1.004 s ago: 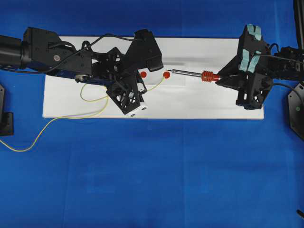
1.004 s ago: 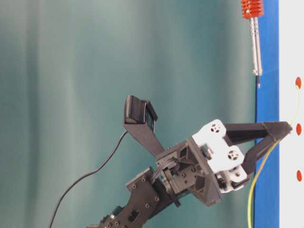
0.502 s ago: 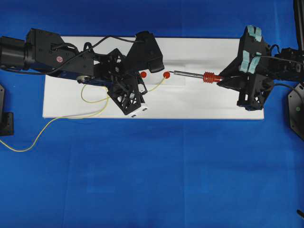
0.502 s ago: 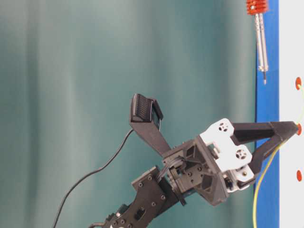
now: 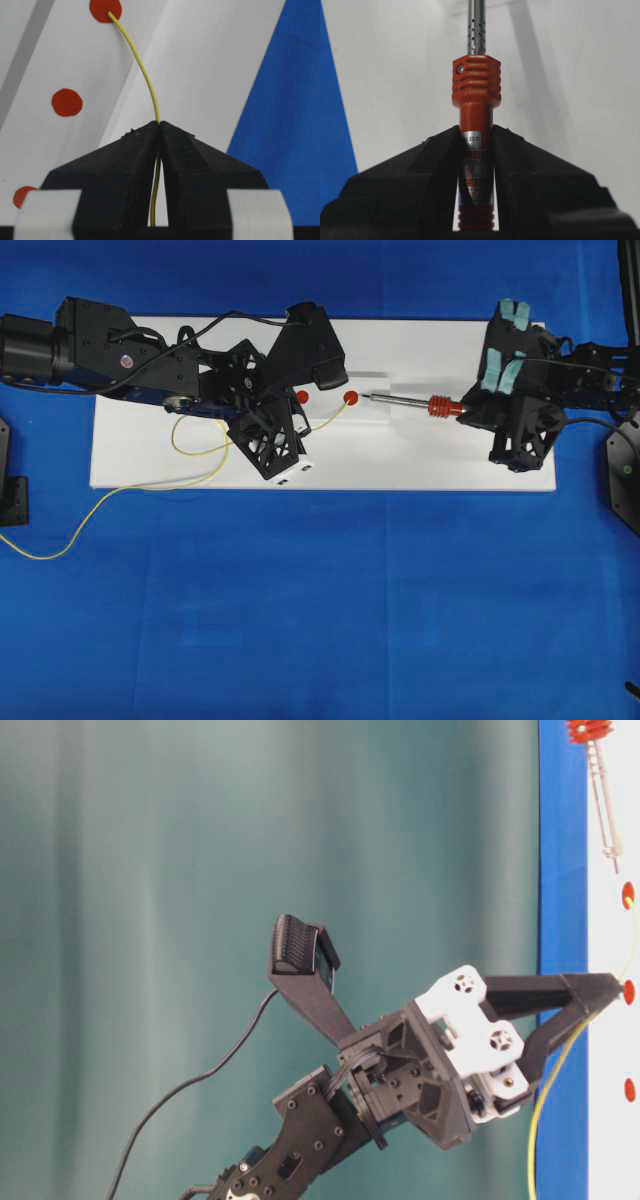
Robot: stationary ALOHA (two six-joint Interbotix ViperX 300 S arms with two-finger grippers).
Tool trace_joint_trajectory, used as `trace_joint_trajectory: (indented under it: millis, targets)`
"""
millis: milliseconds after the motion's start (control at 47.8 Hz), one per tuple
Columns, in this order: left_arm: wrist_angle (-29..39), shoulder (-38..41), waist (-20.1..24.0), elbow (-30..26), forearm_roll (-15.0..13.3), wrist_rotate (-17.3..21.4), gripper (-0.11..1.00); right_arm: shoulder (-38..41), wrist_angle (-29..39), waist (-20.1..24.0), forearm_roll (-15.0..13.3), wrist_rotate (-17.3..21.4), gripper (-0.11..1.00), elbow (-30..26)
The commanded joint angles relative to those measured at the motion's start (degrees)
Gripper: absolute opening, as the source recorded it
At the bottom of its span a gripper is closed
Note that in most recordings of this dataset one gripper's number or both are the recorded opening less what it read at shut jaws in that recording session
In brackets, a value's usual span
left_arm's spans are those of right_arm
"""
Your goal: Touch the tip of the soldering iron to the tip of the solder at the mark.
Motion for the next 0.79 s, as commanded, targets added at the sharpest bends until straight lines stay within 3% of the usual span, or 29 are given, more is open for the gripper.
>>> trace_joint_trajectory:
  millis: [0,774]
  targets:
    - [0.18,-0.7,0.09,-1.49,0.0,-0.09,0.02,0.79,-0.18,-0.18,-0.09,-0.09,0.06,-1.85]
    - [0.09,-0.7,0.7,-1.67,0.0,-0.09,0.02,2.46,0.79,-0.18,-0.09,-0.09,0.06,-3.25]
